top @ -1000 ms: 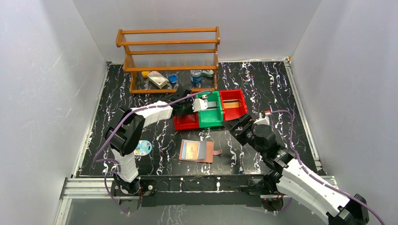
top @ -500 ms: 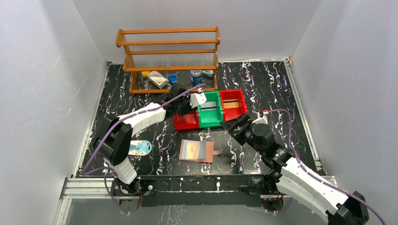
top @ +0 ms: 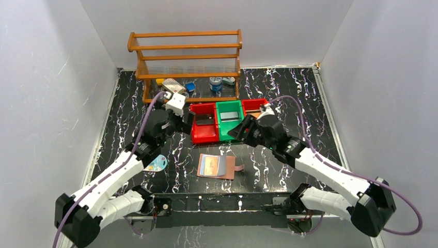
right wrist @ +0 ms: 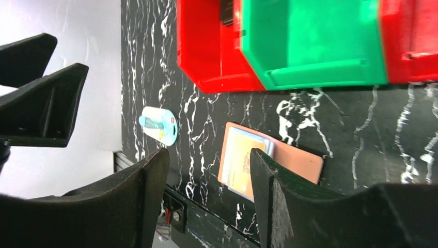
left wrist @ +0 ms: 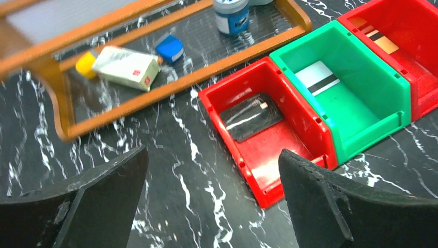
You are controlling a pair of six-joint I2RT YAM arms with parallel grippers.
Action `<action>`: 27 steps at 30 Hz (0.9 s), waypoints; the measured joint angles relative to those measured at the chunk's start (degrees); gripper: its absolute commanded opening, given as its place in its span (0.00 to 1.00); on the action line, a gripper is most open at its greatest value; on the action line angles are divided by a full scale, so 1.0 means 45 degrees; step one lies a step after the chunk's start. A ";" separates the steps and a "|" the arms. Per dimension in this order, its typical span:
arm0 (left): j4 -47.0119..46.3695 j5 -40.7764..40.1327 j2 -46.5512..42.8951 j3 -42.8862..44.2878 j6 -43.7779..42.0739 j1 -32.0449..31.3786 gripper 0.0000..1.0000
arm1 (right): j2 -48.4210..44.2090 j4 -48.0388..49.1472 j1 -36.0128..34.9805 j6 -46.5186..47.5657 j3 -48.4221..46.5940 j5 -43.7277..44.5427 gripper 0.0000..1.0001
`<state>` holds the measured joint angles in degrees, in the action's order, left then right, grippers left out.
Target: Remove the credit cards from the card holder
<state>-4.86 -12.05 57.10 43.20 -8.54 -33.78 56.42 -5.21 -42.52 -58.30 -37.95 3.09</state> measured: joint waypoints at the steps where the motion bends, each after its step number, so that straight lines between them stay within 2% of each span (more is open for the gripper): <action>1: 0.0277 -0.0223 -0.0398 -0.0126 0.0563 0.0039 0.98 | 0.0379 -0.0146 -0.0277 0.0199 -0.0447 0.0112 0.67; 8: 0.3317 -0.1467 -0.2540 -0.0408 0.4439 0.0068 0.98 | 0.3701 -0.2293 -0.3410 0.0923 -0.3565 0.2565 0.72; 13: 0.4522 -0.1894 -0.3735 -0.0971 0.6421 0.0068 0.98 | 0.5979 -0.4056 -0.5221 0.0714 -0.5314 0.4269 0.73; 22: 0.5367 -0.2181 -0.3551 -0.1069 0.7412 0.0078 0.98 | 0.8539 -0.5858 -0.5503 0.0675 -0.6645 0.4629 0.75; 27: 0.5809 -0.2181 -0.3259 -0.1064 0.7582 0.0078 0.98 | 0.9233 -0.6159 -0.5508 0.0850 -0.7291 0.4337 0.73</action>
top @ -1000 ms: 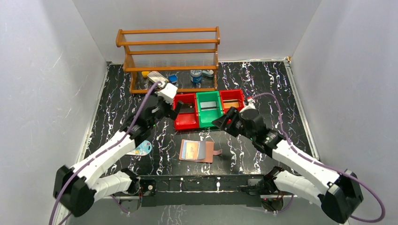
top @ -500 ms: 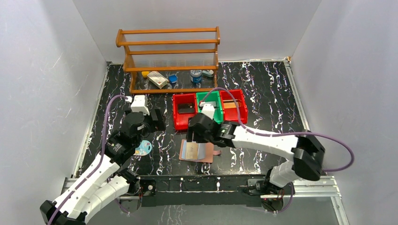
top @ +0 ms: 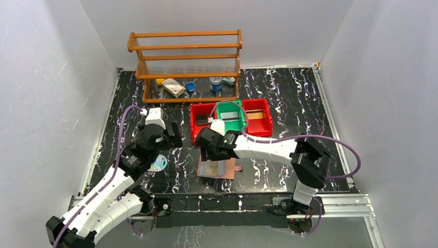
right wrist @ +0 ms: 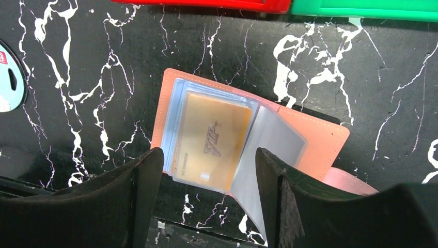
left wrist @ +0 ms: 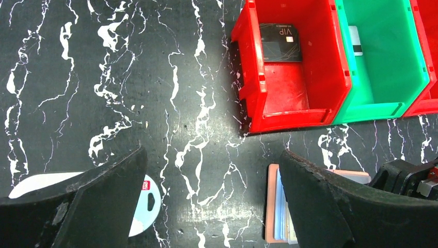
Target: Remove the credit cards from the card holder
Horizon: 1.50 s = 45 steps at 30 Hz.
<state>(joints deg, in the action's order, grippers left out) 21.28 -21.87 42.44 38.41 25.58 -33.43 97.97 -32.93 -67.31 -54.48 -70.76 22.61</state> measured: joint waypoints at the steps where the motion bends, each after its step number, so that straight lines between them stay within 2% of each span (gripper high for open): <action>1: 0.0053 0.0000 0.0000 0.0000 0.0005 0.0000 0.98 | 0.0044 0.0000 0.0000 0.0053 -0.0049 -0.0063 0.72; 9: 0.0160 -0.0063 -0.0141 0.0000 0.0005 0.0000 0.98 | 0.0510 0.0019 -0.0024 0.0214 -0.0403 -0.0665 0.69; 23: 0.0345 -0.0058 0.0024 0.0000 0.0044 0.0000 0.98 | 0.1957 -0.0253 -0.0049 0.0170 -0.0520 -0.1209 0.73; 35: 0.0379 -0.0019 0.0321 0.0000 0.0151 0.0000 0.98 | 0.2079 -0.0306 -0.0044 0.0049 -0.0631 -0.1156 0.50; 39: 0.0379 0.0097 0.0457 0.0000 0.0330 0.0000 0.98 | 0.1865 0.0039 -0.0019 0.0053 -0.0287 -0.1161 0.37; 43: 0.0379 0.0379 0.0719 0.0000 0.0491 0.0000 0.98 | 0.1205 0.0811 0.0199 -0.0039 0.0743 -0.1457 0.31; 45: 0.0379 0.0549 0.0894 0.0000 0.0559 0.0000 0.97 | 0.0889 0.1132 0.0398 -0.0107 0.1224 -0.1710 0.21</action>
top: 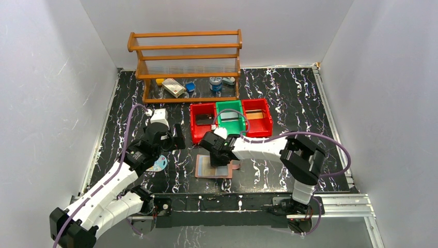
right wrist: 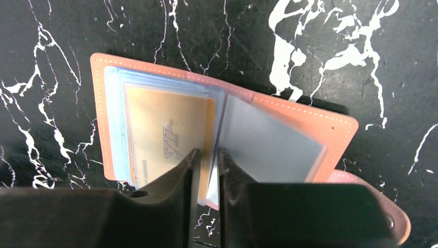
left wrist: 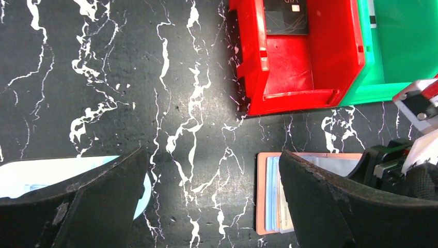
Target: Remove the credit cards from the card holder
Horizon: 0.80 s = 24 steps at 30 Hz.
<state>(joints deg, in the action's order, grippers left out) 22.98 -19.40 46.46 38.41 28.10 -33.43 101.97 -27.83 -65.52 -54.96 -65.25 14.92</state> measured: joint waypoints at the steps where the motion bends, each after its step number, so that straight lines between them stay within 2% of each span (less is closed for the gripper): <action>1: 0.0000 0.0087 0.0068 0.0000 0.0015 0.0000 0.97 | -0.0097 0.0180 0.0112 -0.0039 0.0189 -0.0097 0.18; 3: 0.0000 0.0277 0.0194 0.0000 0.0049 0.0000 0.97 | -0.0321 0.0563 0.0311 -0.0078 0.0534 -0.0306 0.14; 6: 0.0005 0.0568 0.0272 0.0000 0.0112 0.0000 0.95 | -0.0627 0.0957 0.0534 -0.0083 0.0962 -0.0583 0.15; 13: 0.0102 0.1117 0.0306 0.0000 0.0301 0.0000 0.95 | -0.0879 0.1370 0.0665 0.0044 0.1146 -0.1098 0.35; 17: 0.0277 0.1093 0.0272 0.0000 0.0355 0.0000 0.97 | -0.1005 0.1438 0.0665 0.0248 0.1035 -0.1321 0.57; 19: 0.0345 0.0976 0.0185 0.0000 0.0340 0.0000 0.98 | -0.1005 0.1219 0.0661 0.0321 0.0806 -0.1345 0.64; 24: 0.0418 0.0534 -0.0068 0.0092 0.0107 0.0000 0.98 | -0.0797 0.0685 0.0622 0.0374 -0.0272 -0.1248 0.68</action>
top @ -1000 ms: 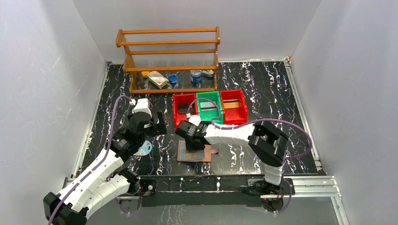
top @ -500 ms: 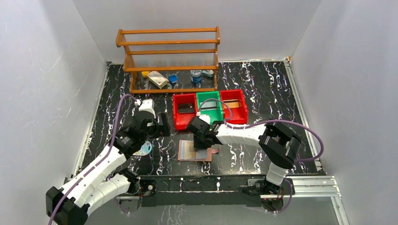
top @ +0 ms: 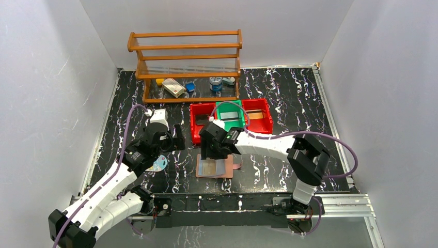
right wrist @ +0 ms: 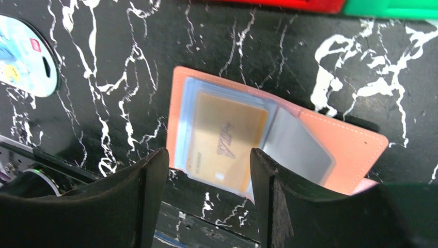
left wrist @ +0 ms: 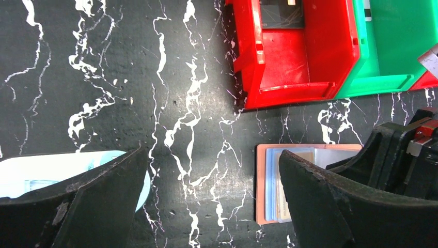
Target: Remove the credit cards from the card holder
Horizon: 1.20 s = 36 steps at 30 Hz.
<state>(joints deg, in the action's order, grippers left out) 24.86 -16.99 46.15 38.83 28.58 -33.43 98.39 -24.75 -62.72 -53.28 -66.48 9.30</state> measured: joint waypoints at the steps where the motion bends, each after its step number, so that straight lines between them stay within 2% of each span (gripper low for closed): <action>1: 0.0034 -0.0102 -0.0010 0.0063 -0.0063 0.0000 0.98 | 0.0131 -0.0117 -0.0010 0.0005 -0.0277 0.0039 0.68; 14: 0.0821 -0.0806 0.0151 0.0486 -0.0389 0.0000 0.98 | 0.2127 -0.1637 -0.0345 -0.0233 -0.1778 0.0510 0.70; 22: 0.0928 -0.0821 0.0136 0.0486 -0.0389 0.0000 0.98 | 0.2191 -0.1715 -0.0350 -0.0437 -0.1739 0.0500 0.63; 29: 0.0923 -0.0699 0.0262 0.0486 -0.0389 0.0000 0.98 | 0.1486 -0.0204 -0.0209 -0.0408 -0.0515 -0.0063 0.62; 36: 0.0903 -0.0180 0.0437 0.0486 -0.0389 0.0000 0.98 | 0.0510 0.1953 0.0476 -0.0534 0.1263 -0.1520 0.62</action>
<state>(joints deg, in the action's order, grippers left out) 28.93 -17.80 48.12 41.01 26.83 -33.43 100.68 -15.97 -60.58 -55.68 -60.80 2.46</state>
